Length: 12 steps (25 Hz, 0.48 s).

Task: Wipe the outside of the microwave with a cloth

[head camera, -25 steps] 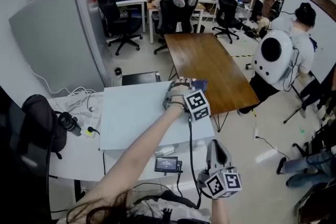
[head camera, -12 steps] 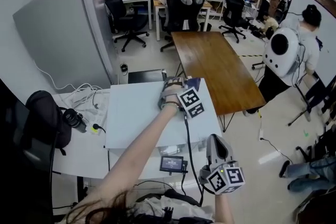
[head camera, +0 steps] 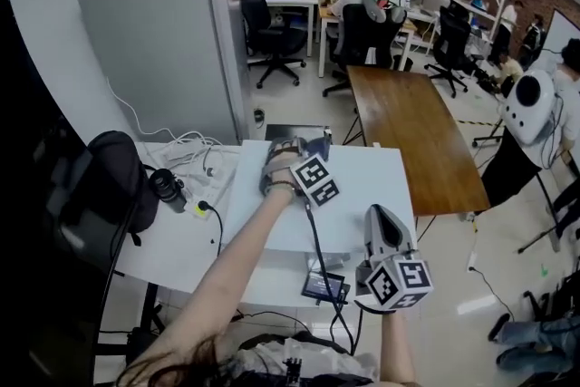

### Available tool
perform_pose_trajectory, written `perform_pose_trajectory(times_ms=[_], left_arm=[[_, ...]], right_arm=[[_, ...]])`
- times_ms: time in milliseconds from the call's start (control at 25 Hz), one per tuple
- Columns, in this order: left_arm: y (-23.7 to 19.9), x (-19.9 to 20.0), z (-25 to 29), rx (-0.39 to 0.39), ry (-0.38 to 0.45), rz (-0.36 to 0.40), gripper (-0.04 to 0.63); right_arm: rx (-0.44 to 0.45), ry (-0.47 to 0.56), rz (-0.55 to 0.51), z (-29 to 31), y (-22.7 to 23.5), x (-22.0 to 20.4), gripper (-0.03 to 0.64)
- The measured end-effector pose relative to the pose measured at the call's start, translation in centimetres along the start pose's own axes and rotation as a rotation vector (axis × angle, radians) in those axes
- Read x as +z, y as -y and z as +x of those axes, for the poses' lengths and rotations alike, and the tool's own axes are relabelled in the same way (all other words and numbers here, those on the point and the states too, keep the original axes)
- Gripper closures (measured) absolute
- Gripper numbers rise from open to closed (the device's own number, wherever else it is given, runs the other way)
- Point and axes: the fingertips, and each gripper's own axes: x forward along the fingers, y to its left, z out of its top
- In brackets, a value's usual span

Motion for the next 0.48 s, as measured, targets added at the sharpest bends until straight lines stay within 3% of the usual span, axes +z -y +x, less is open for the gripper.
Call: perform_pose_trajectory(times_ms=[240, 480], left_arm=[[-2.9, -7.3, -1.0, 0.056, -0.089, -0.062, 0.545], [-5.2, -12.5, -2.1, 0.109, -0.125, -0.146, 0.545]], right_arm=[[0.062, -0.019, -0.013, 2.7, -2.8, -0.7, 0.586], [0.091, -0.032, 0.001, 2.9, -4.7, -1.9, 0.586]])
